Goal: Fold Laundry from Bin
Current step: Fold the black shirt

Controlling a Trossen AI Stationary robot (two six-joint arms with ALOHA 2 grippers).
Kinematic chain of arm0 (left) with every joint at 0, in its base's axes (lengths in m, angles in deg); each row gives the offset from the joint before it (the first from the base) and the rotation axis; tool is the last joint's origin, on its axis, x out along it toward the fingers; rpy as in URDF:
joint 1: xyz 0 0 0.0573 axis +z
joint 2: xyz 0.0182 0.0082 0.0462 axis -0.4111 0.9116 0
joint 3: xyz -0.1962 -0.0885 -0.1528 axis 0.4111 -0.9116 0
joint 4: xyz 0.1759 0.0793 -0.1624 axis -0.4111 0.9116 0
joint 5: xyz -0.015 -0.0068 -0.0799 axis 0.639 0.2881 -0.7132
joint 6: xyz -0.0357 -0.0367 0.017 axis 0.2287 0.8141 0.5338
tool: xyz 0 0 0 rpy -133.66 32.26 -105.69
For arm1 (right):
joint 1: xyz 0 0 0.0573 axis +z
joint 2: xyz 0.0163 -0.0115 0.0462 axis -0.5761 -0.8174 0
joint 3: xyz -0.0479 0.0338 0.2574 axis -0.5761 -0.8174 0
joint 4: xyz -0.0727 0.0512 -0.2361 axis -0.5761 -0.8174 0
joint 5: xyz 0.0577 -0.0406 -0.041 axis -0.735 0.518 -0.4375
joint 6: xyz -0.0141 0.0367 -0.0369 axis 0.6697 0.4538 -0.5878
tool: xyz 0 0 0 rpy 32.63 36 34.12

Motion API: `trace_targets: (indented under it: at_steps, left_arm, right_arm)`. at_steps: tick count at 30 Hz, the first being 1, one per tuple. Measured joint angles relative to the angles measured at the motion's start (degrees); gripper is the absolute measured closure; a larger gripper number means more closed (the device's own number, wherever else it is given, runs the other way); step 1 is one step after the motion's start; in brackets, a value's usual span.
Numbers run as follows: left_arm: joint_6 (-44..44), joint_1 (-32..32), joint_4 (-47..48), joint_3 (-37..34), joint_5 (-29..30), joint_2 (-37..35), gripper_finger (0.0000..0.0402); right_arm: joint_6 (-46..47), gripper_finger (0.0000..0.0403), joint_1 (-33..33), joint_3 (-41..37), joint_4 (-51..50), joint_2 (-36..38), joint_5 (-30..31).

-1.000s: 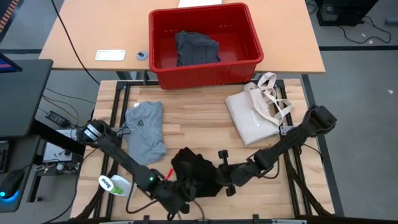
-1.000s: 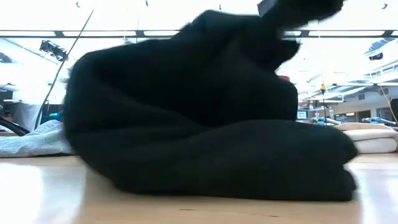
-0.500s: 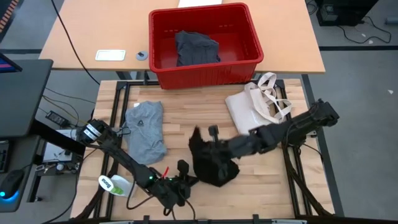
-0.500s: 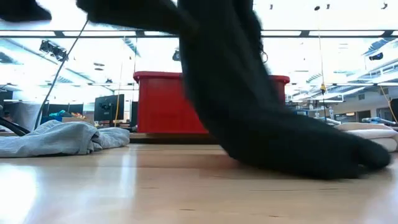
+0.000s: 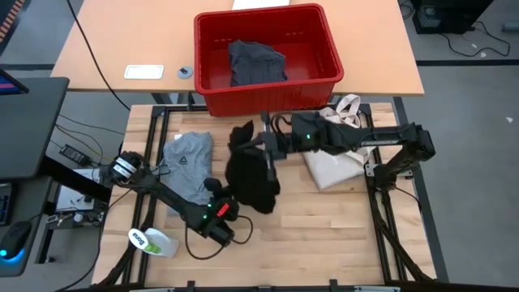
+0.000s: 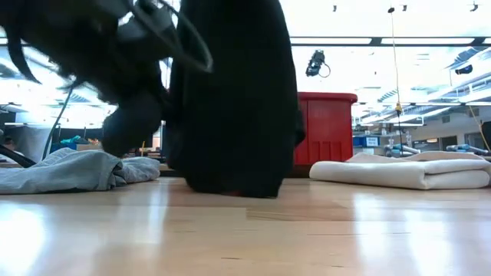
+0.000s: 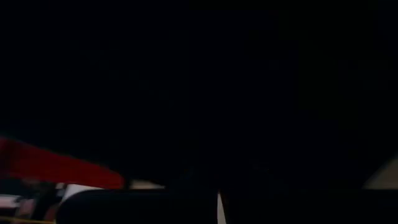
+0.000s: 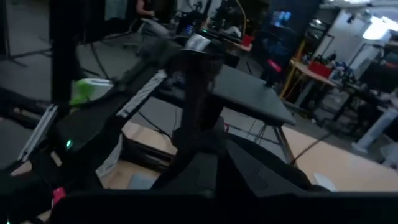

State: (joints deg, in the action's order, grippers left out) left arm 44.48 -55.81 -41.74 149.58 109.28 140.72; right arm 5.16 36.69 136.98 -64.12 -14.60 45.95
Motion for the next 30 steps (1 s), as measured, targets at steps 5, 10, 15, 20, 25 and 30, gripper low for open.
trace_targets:
  at_steps: [5, 10, 15, 20, 25, 30]
  left_arm:
    - [-0.2, 2.4, -15.8, -10.4, 10.0, 0.0, 0.0392]
    - [-0.8, 6.7, -25.6, -17.2, 8.5, 0.0, 0.0392]
    - [-13.9, 8.2, -34.2, -18.3, 3.2, -0.3, 0.0398]
    - [-29.4, 7.7, -44.7, -18.5, -0.3, -0.2, 0.0397]
    - [-31.9, 7.8, -50.1, -18.5, -4.5, -0.1, 0.0397]
    - [-36.5, 7.9, -61.9, -23.0, -11.9, -0.2, 0.0397]
  right_arm:
    - [2.0, 0.0379, -3.4, 0.0, 0.4, 0.0, -0.7]
    - [4.3, 0.0379, -3.3, -1.4, 0.2, -0.6, 1.0]
    - [6.4, 0.0379, -1.8, -4.2, -0.5, -2.0, 4.7]
    - [8.9, 0.0378, 0.3, -5.7, 1.4, -2.0, 9.9]
    - [9.5, 0.0378, 3.1, -5.7, 1.6, -2.0, 11.7]
    - [11.1, 0.0378, 5.7, -5.8, 2.1, -2.0, 15.2]
